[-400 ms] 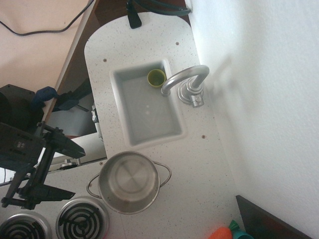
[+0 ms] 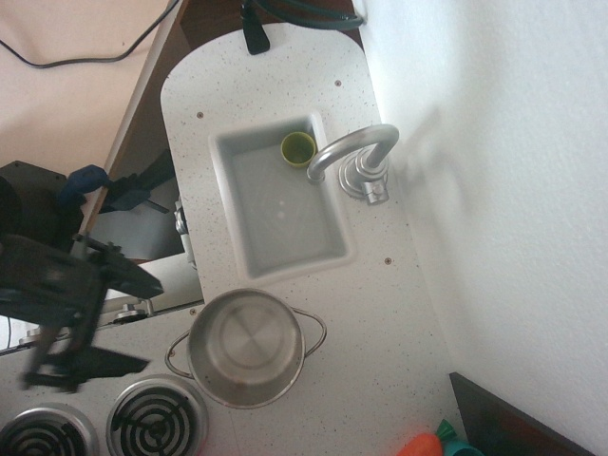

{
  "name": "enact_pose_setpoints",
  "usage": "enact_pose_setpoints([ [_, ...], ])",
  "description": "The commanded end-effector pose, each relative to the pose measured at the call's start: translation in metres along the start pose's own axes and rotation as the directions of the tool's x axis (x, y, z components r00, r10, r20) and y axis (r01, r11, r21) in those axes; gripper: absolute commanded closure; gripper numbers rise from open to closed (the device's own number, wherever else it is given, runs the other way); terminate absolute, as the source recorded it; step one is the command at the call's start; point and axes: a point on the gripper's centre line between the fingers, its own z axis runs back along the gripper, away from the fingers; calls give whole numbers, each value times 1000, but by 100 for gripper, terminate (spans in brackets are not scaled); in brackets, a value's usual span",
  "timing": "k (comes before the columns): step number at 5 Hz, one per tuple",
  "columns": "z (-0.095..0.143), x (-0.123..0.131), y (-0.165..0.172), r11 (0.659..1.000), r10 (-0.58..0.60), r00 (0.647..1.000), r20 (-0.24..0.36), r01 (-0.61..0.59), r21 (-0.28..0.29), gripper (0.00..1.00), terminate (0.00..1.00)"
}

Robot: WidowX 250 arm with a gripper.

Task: Pick up pot

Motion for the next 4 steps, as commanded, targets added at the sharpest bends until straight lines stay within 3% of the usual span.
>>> enact_pose_setpoints([
  [1,-35,8,13,970,171,982,-76,-154,187,0,0],
  [2,-40,9,20,967,188,979,-84,-169,188,0,0],
  [4,-62,-8,45,942,214,970,-116,-173,288,0,0],
])
